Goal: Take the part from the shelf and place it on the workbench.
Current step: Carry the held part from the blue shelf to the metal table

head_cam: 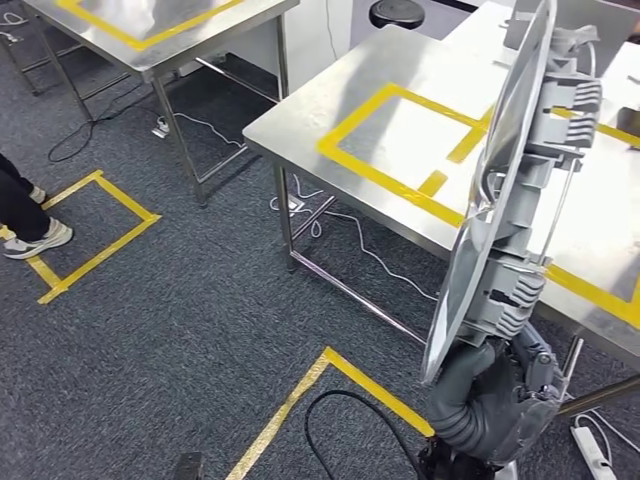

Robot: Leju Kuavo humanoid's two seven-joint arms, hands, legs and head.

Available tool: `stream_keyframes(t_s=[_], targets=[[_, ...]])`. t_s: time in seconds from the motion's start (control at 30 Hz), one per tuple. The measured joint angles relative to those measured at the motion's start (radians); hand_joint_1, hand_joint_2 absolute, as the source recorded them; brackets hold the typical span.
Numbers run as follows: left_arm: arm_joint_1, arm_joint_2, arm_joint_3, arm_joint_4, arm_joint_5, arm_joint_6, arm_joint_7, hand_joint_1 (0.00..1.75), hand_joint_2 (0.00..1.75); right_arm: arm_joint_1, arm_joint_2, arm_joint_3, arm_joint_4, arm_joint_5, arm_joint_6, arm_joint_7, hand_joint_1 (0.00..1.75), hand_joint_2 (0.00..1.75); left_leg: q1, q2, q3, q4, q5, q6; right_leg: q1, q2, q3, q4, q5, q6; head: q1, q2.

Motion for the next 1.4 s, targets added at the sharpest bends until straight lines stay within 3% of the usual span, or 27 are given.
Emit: stream_keyframes(t_s=[0.03,0.07,0.1,0.13,0.2,0.27,0.33,0.37,0.43,0.5,0.57,0.6,0.63,0.7,0.77,0.83,0.87,0.93,1.0,1.07,1.13,1.17,1.23,1.27,1.33,1.37,1.4], targets=[[0.000,0.001,0.000,0.000,0.000,0.000,0.000,0.00,1.75,0.000,0.000,0.000,-0.001,0.000,0.000,0.000,1.75,1.75,-0.003,0.008,0.003,0.000,-0.002,-0.005,0.002,-0.012,0.013,-0.023,0.004,-0.005,-0.001,0.000],[0.000,0.001,0.000,0.000,0.000,0.000,0.000,0.00,1.75,0.001,0.001,0.000,-0.001,0.000,0.000,0.000,1.75,1.75,-0.004,0.017,0.005,-0.001,-0.003,-0.010,0.005,-0.008,0.013,-0.026,0.002,-0.011,-0.002,0.000],[-0.001,0.001,0.000,0.000,0.000,0.000,0.000,0.00,1.75,0.001,0.001,0.000,-0.003,0.000,0.000,0.000,1.75,1.75,-0.003,0.027,0.007,-0.002,-0.004,-0.015,0.005,0.006,0.009,-0.028,0.005,-0.017,-0.003,0.000],[-0.002,0.001,0.000,0.000,0.000,-0.001,0.000,0.00,1.75,0.002,0.002,0.000,-0.004,0.000,0.000,0.000,1.75,1.75,-0.001,0.021,0.009,-0.001,-0.007,-0.022,0.004,0.020,0.008,-0.031,0.007,-0.022,-0.003,0.000],[-0.003,0.000,0.000,0.000,0.000,-0.001,0.000,0.00,1.75,0.004,0.003,0.000,-0.007,0.000,0.000,0.000,1.75,1.75,0.004,-0.023,-0.008,0.039,-0.040,-0.033,-0.002,0.046,0.008,-0.037,0.012,-0.033,-0.006,0.000],[-0.002,0.001,0.000,0.000,0.000,-0.001,0.000,0.00,1.75,0.004,0.003,0.000,-0.008,0.000,0.000,0.000,1.75,1.75,0.007,-0.071,-0.064,0.155,-0.101,-0.039,-0.007,0.072,0.007,-0.038,0.015,-0.038,-0.011,0.000],[0.002,0.003,0.000,0.000,-0.001,-0.001,0.000,0.00,1.75,0.004,0.003,0.000,-0.008,-0.001,0.000,0.000,1.75,1.75,0.007,-0.080,-0.123,0.260,-0.132,-0.041,-0.007,0.103,0.005,-0.038,0.015,-0.040,-0.013,0.000],[0.002,0.003,0.000,0.000,-0.002,-0.001,0.000,0.00,1.75,0.004,0.003,0.000,-0.008,-0.001,0.000,0.000,1.75,1.75,0.007,-0.081,-0.131,0.268,-0.119,-0.041,-0.008,0.119,0.005,-0.038,0.016,-0.039,-0.013,0.000],[0.002,0.004,0.000,0.000,-0.005,-0.001,0.000,0.00,1.75,0.004,0.003,0.000,-0.008,-0.001,0.000,0.000,1.75,1.75,0.012,-0.096,-0.098,0.183,-0.049,-0.041,-0.011,0.152,0.006,-0.037,0.018,-0.035,-0.013,0.000],[0.001,0.005,0.000,0.000,-0.007,0.000,0.000,0.00,1.75,0.002,0.003,0.000,-0.008,-0.001,0.000,0.000,1.75,1.75,0.020,-0.145,-0.044,0.062,0.004,-0.040,-0.011,0.182,0.001,-0.034,0.021,-0.025,-0.013,0.000],[0.000,0.006,0.000,0.000,-0.007,0.000,0.000,0.00,1.75,0.001,0.003,0.000,-0.008,-0.001,0.000,0.000,1.75,1.75,0.023,-0.173,-0.023,0.010,0.011,-0.033,-0.013,0.205,-0.008,-0.035,0.027,-0.010,-0.015,0.000],[-0.001,0.007,0.000,0.000,-0.007,0.000,0.000,0.00,1.75,0.001,0.003,0.000,-0.008,-0.001,0.000,0.000,1.75,1.75,0.022,-0.165,-0.022,0.006,0.010,-0.026,-0.015,0.216,-0.013,-0.038,0.031,-0.003,-0.015,0.000],[-0.002,0.008,0.000,0.000,-0.007,0.000,0.001,0.00,1.75,0.001,0.003,0.000,-0.009,-0.001,0.000,0.000,1.75,1.75,0.021,-0.155,-0.023,0.005,0.013,-0.018,-0.017,0.216,-0.017,-0.041,0.033,0.003,-0.015,0.000],[-0.004,0.008,0.000,0.000,-0.007,0.001,0.002,0.00,1.75,0.000,0.003,-0.001,-0.011,-0.001,0.000,0.000,1.75,1.75,0.021,-0.130,-0.022,0.001,0.018,-0.003,-0.013,0.168,-0.037,-0.006,0.011,0.010,-0.009,0.000],[-0.004,0.010,0.000,0.000,-0.006,0.002,0.007,0.00,1.75,-0.004,0.003,-0.001,-0.013,0.000,0.000,0.000,1.75,1.75,0.017,-0.102,-0.022,0.000,0.017,0.007,-0.009,0.102,-0.089,0.109,-0.052,0.013,-0.002,0.000],[-0.001,0.013,0.000,0.000,-0.004,0.004,0.012,0.00,1.75,-0.005,0.003,-0.001,-0.014,0.003,0.000,0.000,1.75,1.75,0.013,-0.071,-0.021,0.000,0.015,0.010,-0.009,0.079,-0.142,0.229,-0.100,0.015,-0.002,0.000],[0.000,0.015,0.001,0.000,-0.002,0.004,0.014,0.00,1.75,-0.005,0.003,-0.001,-0.014,0.005,0.000,0.000,1.75,1.75,0.012,-0.056,-0.020,0.000,0.014,0.010,-0.009,0.075,-0.147,0.245,-0.098,0.016,-0.001,0.000],[0.000,0.016,0.001,0.000,0.001,0.001,0.018,0.00,1.75,-0.005,0.003,-0.001,-0.014,0.007,0.000,0.000,1.75,1.75,0.012,-0.029,-0.015,0.000,0.010,0.007,-0.008,0.058,-0.096,0.163,-0.049,0.014,-0.001,0.000],[0.000,0.015,0.001,0.000,0.001,-0.001,0.025,0.00,1.75,-0.005,0.003,-0.001,-0.015,0.008,0.000,0.000,1.75,1.75,0.008,-0.007,-0.006,0.001,0.002,-0.003,-0.004,0.011,-0.019,0.029,-0.005,0.009,-0.001,0.000],[0.001,0.016,0.001,0.000,0.000,-0.003,0.028,0.00,1.75,-0.005,0.003,0.000,-0.016,0.008,0.000,0.000,1.75,1.75,0.002,0.011,0.000,0.001,-0.003,-0.013,0.001,-0.008,0.010,-0.026,0.004,-0.002,-0.003,0.000],[-0.001,0.015,0.001,0.000,0.000,-0.004,0.027,0.00,1.75,-0.004,0.004,0.000,-0.016,0.008,0.000,0.000,1.75,1.75,0.001,0.030,0.005,-0.001,-0.006,-0.022,0.002,0.019,0.006,-0.028,0.007,-0.016,-0.004,0.000],[-0.002,0.015,0.001,0.000,0.000,-0.005,0.025,0.00,1.75,-0.003,0.004,0.000,-0.017,0.008,0.000,0.000,1.75,1.75,0.003,0.023,0.005,0.003,-0.013,-0.027,0.000,0.032,0.005,-0.030,0.009,-0.021,-0.004,0.000],[-0.003,0.014,0.001,0.000,0.000,-0.007,0.020,0.00,1.75,-0.001,0.005,0.000,-0.018,0.008,0.000,0.000,1.75,1.75,0.007,-0.023,-0.019,0.060,-0.054,-0.037,-0.006,0.057,0.005,-0.034,0.013,-0.032,-0.007,0.000],[-0.002,0.014,0.001,0.000,0.001,-0.008,0.018,0.00,1.75,-0.001,0.006,0.000,-0.019,0.008,0.000,0.000,1.75,1.75,0.008,-0.052,-0.048,0.121,-0.087,-0.039,-0.007,0.069,0.004,-0.035,0.014,-0.035,-0.010,0.000],[0.000,0.015,0.002,0.000,0.002,-0.008,0.016,0.00,1.75,-0.001,0.006,0.000,-0.019,0.007,0.000,0.000,1.75,1.75,0.009,-0.077,-0.115,0.250,-0.136,-0.041,-0.008,0.098,0.002,-0.035,0.016,-0.038,-0.012,0.000],[0.001,0.015,0.002,0.000,0.003,-0.008,0.015,0.00,1.75,-0.001,0.006,0.000,-0.019,0.007,0.000,0.000,1.75,1.75,0.009,-0.080,-0.134,0.280,-0.136,-0.041,-0.009,0.114,0.002,-0.035,0.016,-0.039,-0.012,0.000],[0.002,0.016,0.002,0.000,0.003,-0.009,0.015,0.00,1.75,0.000,0.006,0.000,-0.019,0.007,0.000,0.000,1.75,1.75,0.010,-0.082,-0.135,0.272,-0.115,-0.040,-0.009,0.131,0.003,-0.035,0.017,-0.038,-0.012,0.000]])
